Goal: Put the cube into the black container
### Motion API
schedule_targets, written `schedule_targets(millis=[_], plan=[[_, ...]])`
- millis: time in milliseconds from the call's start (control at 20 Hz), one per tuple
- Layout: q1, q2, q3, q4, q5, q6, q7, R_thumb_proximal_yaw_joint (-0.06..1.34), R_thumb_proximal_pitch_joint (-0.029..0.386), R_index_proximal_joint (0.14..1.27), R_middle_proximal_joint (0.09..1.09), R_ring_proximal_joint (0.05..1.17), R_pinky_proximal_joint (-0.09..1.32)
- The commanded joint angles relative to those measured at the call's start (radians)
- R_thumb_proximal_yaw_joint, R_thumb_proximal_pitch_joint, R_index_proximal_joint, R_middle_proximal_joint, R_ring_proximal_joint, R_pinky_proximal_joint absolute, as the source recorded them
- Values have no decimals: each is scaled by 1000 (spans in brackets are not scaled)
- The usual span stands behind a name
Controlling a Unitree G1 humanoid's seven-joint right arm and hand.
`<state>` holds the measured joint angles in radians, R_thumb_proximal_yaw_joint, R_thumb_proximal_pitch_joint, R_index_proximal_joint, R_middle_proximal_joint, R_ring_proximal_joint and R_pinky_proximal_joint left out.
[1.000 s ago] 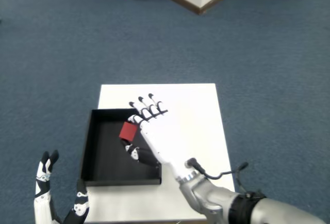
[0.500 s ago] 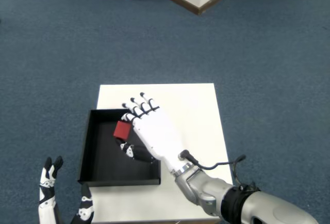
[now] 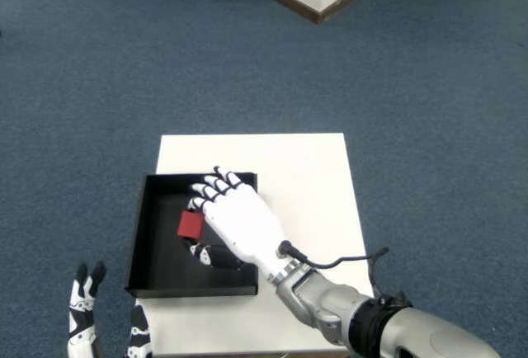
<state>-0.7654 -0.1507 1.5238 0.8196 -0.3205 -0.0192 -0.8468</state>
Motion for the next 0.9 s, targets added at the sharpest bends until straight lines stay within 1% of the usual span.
schedule_targets(millis=[50,250,350,400,450,500,550,700,900], plan=[[-27,3,-45,9,-12,-22,-3,1259,210,1018,338,302,181],[-2,6,-63,40,-20,-23,18,1255,209,1022,342,301,183],[1,6,-64,45,-20,-25,11,1250,209,1016,342,300,183],[0,6,-64,43,-17,-25,10,1116,195,834,332,301,185],[-4,6,-65,39,-15,-20,14,838,152,590,288,289,177],[-8,5,-66,37,-15,-13,19,690,120,467,260,264,142],[-13,5,-68,35,-17,-4,27,651,112,423,249,250,116],[-18,4,-70,29,-20,12,41,660,121,457,239,236,87],[-14,4,-69,22,-24,27,44,685,132,465,232,225,61]])
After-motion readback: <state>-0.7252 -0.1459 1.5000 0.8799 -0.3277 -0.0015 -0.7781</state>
